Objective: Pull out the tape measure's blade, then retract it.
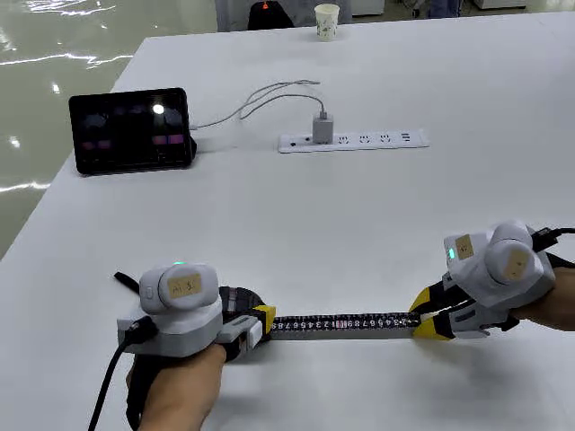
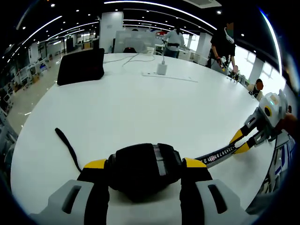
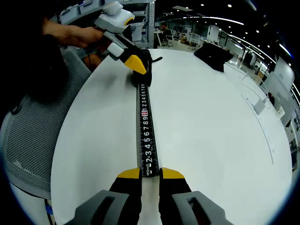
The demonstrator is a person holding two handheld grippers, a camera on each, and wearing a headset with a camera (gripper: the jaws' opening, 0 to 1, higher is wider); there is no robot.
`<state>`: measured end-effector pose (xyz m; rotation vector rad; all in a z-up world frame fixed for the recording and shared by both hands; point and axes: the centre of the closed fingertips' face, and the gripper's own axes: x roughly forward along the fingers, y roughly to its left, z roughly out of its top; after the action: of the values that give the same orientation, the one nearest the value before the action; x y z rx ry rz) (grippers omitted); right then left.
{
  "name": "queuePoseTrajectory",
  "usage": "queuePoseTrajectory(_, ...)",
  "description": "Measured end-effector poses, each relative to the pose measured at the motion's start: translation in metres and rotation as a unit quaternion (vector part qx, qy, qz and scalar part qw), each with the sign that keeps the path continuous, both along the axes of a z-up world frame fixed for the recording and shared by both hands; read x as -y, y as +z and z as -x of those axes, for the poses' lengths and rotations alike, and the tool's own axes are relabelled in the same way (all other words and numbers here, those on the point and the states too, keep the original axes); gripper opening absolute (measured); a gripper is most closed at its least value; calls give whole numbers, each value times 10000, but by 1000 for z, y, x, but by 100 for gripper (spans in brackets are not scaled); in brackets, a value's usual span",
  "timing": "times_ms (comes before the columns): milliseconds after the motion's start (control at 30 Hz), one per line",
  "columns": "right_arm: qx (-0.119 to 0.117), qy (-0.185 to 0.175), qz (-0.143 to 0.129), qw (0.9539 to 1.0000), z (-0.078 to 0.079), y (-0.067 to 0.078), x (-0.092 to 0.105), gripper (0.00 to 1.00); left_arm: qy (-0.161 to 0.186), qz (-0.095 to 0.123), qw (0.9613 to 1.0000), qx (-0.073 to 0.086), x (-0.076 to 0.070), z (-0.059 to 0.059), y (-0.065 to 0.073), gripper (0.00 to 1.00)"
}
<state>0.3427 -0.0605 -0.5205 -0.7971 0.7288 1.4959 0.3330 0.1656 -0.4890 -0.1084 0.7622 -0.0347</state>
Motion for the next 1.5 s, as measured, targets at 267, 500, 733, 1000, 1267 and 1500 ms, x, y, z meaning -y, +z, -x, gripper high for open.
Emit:
queuePoseTrajectory(267, 7, 8, -12, 10000, 0, 0, -6, 9, 3, 9, 10000, 0, 0, 0, 0, 55)
queuePoseTrajectory(500, 6, 16, -20, 10000, 0, 0, -11, 9, 1, 18, 10000, -8, 0, 0, 0, 55)
queuePoseTrajectory(733, 5, 40, -30, 10000, 1, -1, -16, 9, 5, 26, 10000, -7, 0, 0, 0, 55)
queuePoseTrajectory(1000, 10, 51, -34, 10000, 1, -1, -22, 9, 0, 35, 10000, -10, 0, 0, 0, 55)
queuePoseTrajectory(1267, 18, 59, -44, 10000, 1, -1, -28, 9, -5, 42, 10000, -18, 0, 0, 0, 56)
queuePoseTrajectory(1500, 18, 77, -51, 10000, 1, -1, -33, 10, -2, 51, 10000, -19, 0, 0, 0, 56)
